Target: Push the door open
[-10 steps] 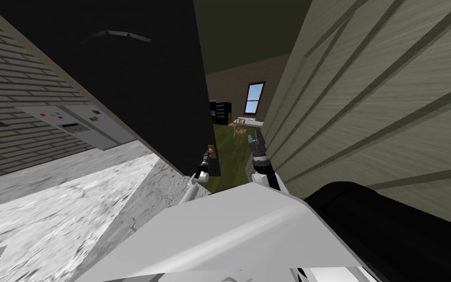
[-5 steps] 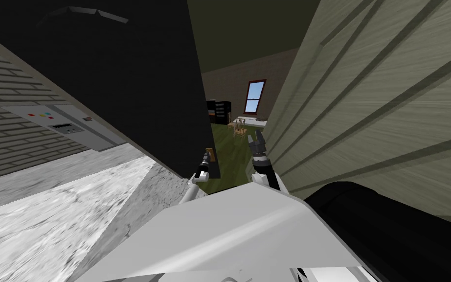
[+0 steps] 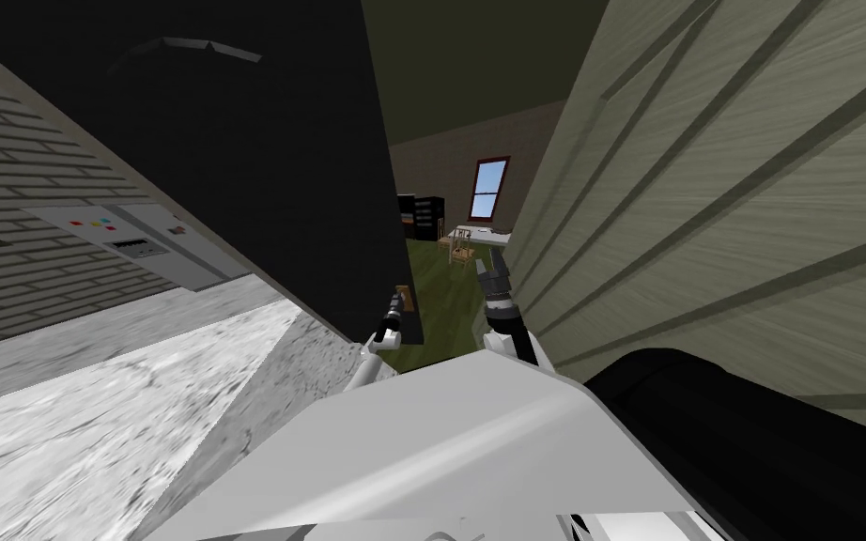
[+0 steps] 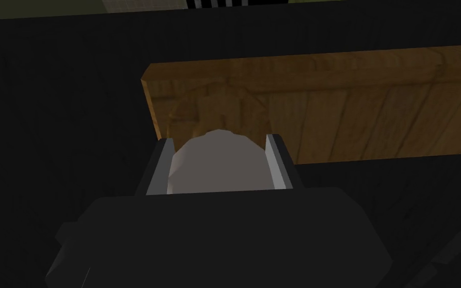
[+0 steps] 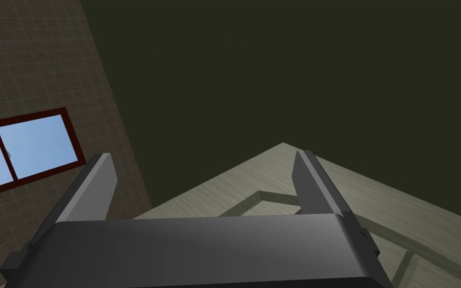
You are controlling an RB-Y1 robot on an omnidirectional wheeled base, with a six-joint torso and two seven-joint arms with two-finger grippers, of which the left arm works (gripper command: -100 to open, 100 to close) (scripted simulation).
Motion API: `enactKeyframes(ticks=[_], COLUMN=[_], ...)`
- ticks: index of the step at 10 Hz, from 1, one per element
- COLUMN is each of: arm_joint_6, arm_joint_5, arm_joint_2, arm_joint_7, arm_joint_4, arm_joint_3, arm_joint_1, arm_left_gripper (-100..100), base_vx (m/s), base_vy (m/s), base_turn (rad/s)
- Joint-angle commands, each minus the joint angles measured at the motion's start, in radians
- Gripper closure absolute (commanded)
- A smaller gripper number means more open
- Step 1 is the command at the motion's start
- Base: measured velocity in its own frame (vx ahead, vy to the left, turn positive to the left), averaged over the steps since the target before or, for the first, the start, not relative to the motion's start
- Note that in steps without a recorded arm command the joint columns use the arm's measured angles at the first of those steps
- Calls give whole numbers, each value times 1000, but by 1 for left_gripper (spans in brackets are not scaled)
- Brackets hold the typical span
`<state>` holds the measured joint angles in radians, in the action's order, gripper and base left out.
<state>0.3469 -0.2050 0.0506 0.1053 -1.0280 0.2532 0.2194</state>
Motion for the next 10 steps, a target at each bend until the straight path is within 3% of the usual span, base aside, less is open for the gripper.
enactKeyframes(ticks=[1,6,7,10], arm_joint_6=[10,27,14,8], arm_joint_5=[14,38,32,30], arm_joint_2=[11,17,18,14], arm_joint_7=[-3,-10,-8,-11], arm_joint_4=[22,68,47,41], arm_joint_3=[-31,-67,-57,-52], arm_joint_1=[22,52,42,39], arm_left_gripper=[100,100,-100,-100], base_vx=[155,120,-68,-206], base_vy=[-2,6,-23,-44], base_turn=[77,87,25,11])
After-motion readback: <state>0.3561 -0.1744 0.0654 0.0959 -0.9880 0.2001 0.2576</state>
